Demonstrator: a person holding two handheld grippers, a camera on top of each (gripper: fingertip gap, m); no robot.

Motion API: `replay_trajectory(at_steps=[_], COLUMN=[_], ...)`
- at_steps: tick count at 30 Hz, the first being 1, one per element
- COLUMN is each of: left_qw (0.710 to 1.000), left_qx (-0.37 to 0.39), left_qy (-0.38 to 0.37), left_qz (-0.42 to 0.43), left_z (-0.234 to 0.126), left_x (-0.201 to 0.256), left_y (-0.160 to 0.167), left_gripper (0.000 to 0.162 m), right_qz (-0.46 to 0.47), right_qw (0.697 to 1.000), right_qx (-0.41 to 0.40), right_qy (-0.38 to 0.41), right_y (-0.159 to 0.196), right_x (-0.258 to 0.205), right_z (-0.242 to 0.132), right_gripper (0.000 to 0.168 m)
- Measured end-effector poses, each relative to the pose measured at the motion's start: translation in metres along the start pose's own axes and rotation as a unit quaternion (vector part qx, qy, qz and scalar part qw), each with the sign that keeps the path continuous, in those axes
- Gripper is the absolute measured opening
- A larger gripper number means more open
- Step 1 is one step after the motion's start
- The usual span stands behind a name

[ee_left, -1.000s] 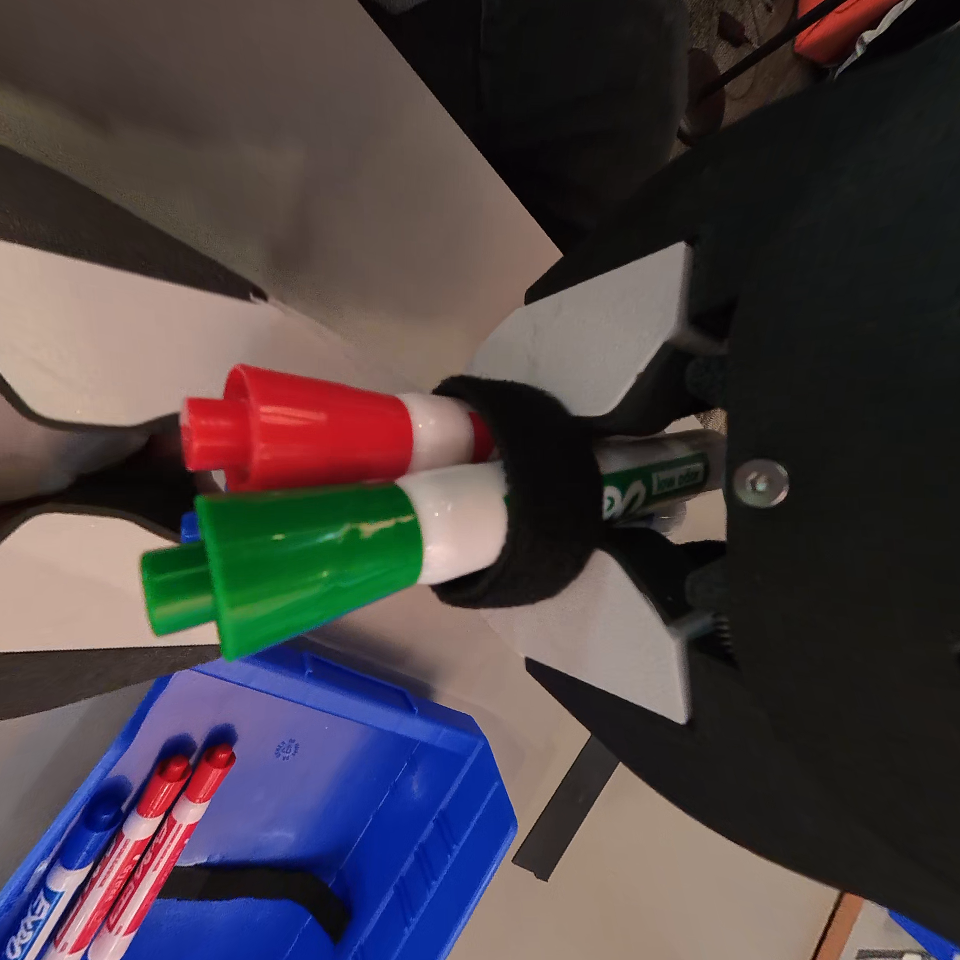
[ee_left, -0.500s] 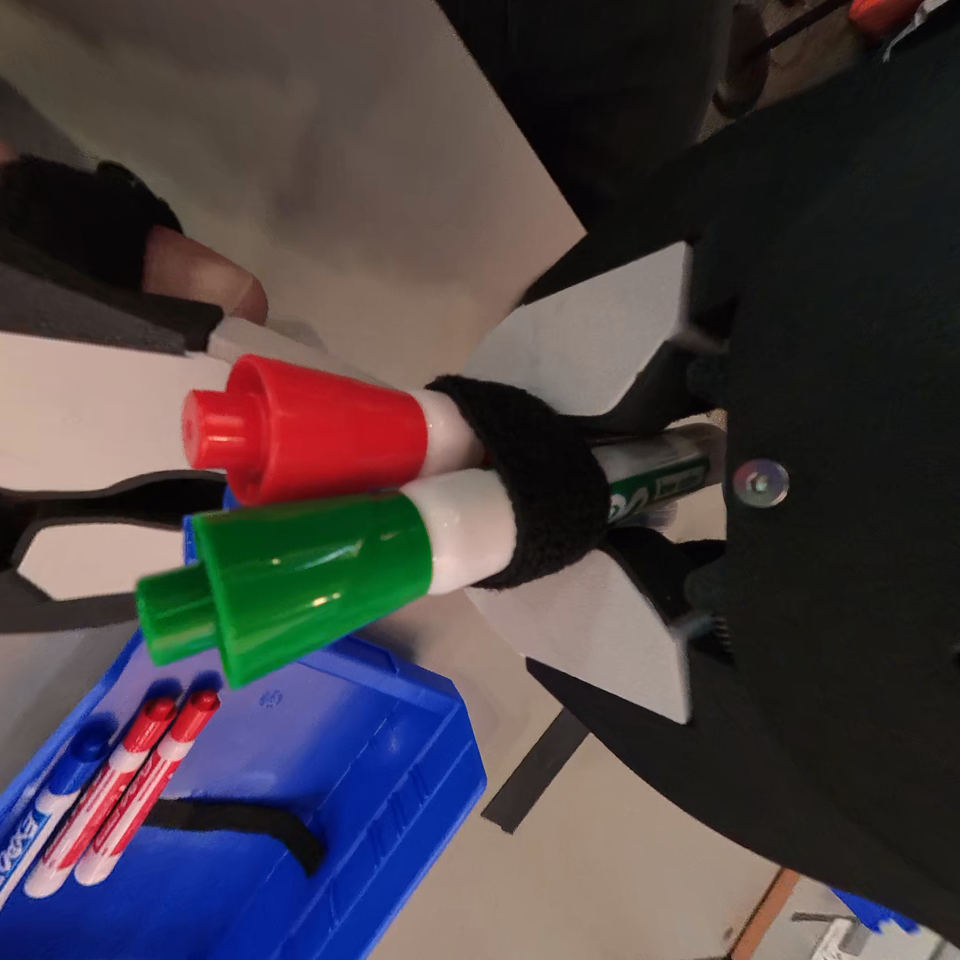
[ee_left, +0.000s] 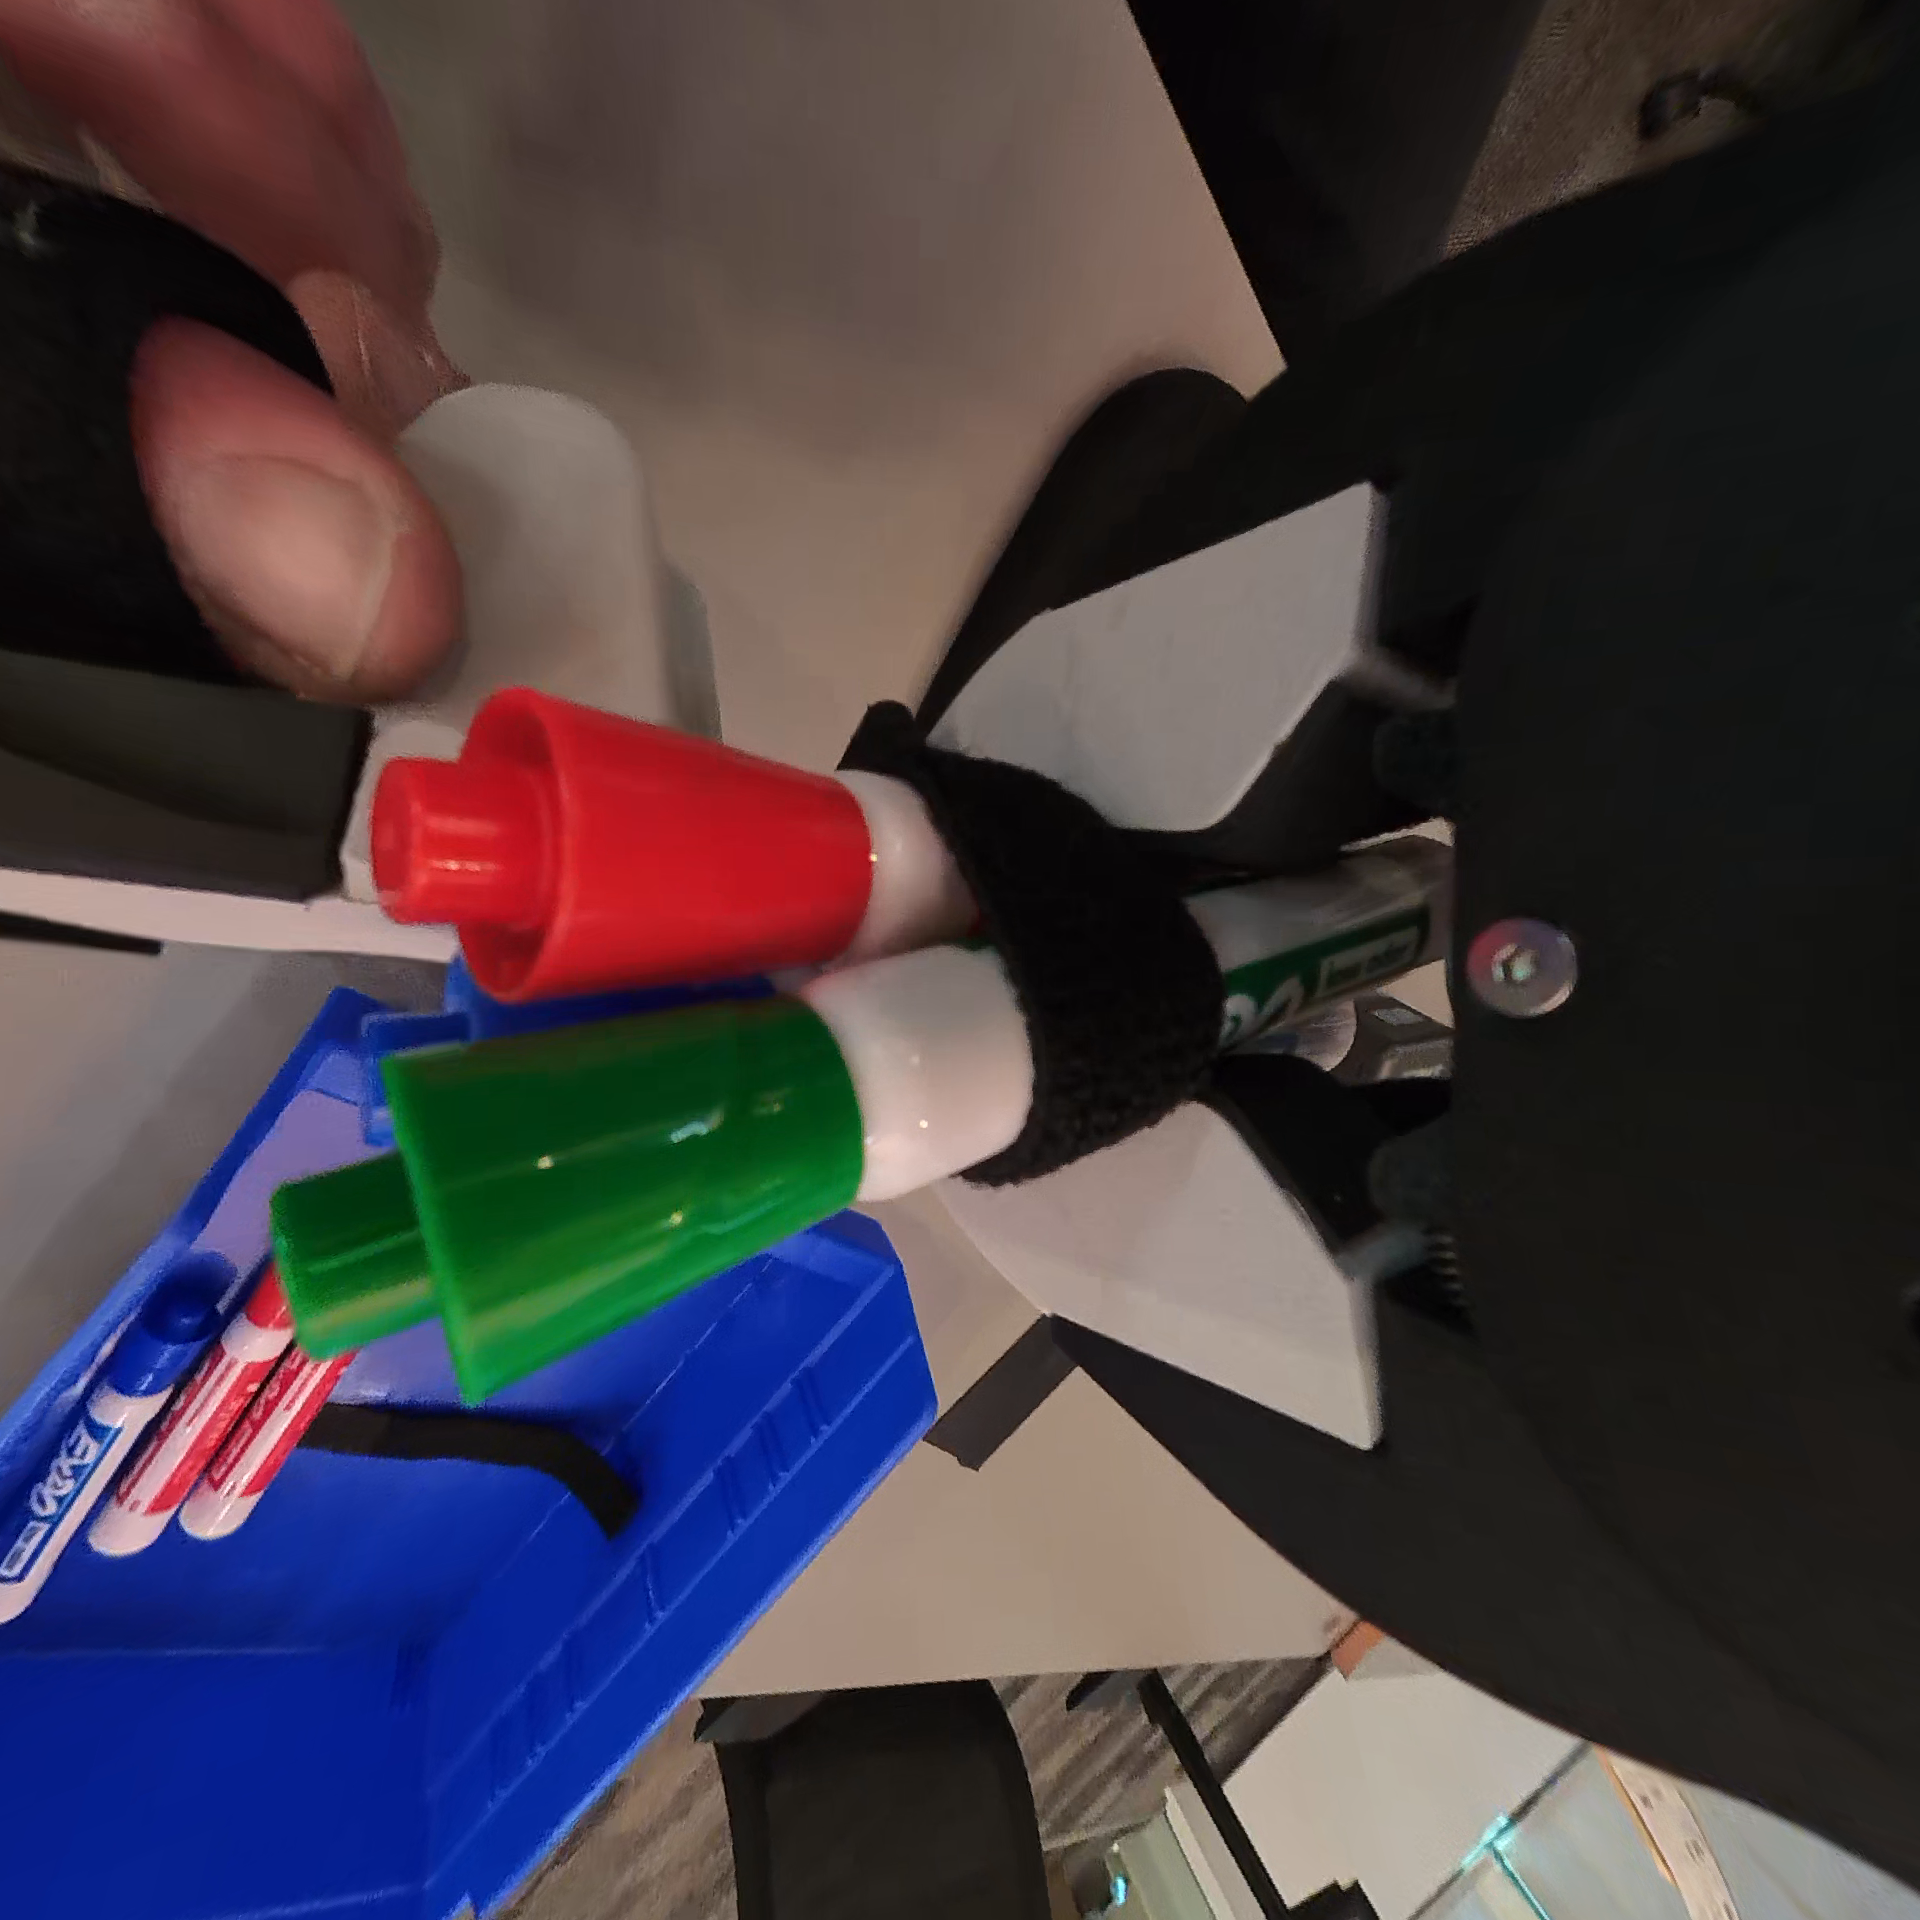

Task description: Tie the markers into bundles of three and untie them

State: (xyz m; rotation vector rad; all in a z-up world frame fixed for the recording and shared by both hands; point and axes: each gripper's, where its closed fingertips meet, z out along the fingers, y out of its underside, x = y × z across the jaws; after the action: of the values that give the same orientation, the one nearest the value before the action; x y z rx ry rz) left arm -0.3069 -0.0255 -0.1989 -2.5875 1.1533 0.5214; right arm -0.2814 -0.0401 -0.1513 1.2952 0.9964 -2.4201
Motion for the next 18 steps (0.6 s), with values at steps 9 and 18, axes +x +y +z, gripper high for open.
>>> replay_trajectory(at_steps=[9,18], left_qw=[0.998,0.998], left_qx=[-0.005,0.040], left_qy=[-0.055,-0.021], left_qz=[0.007,-0.050], left_z=[0.0055,0.0085], left_x=[-0.0093,-0.0058], left_y=[0.0037,-0.0043], left_gripper=[0.042,0.042], right_qz=[0.021,-0.049], right_qw=[0.999,0.996], right_qx=[0.046,0.071], right_qy=[0.016,0.022], right_y=[-0.0029,-0.0067], right_x=[0.0078,0.0076], right_z=[-0.0001,-0.0035], right_gripper=[0.001,0.001])
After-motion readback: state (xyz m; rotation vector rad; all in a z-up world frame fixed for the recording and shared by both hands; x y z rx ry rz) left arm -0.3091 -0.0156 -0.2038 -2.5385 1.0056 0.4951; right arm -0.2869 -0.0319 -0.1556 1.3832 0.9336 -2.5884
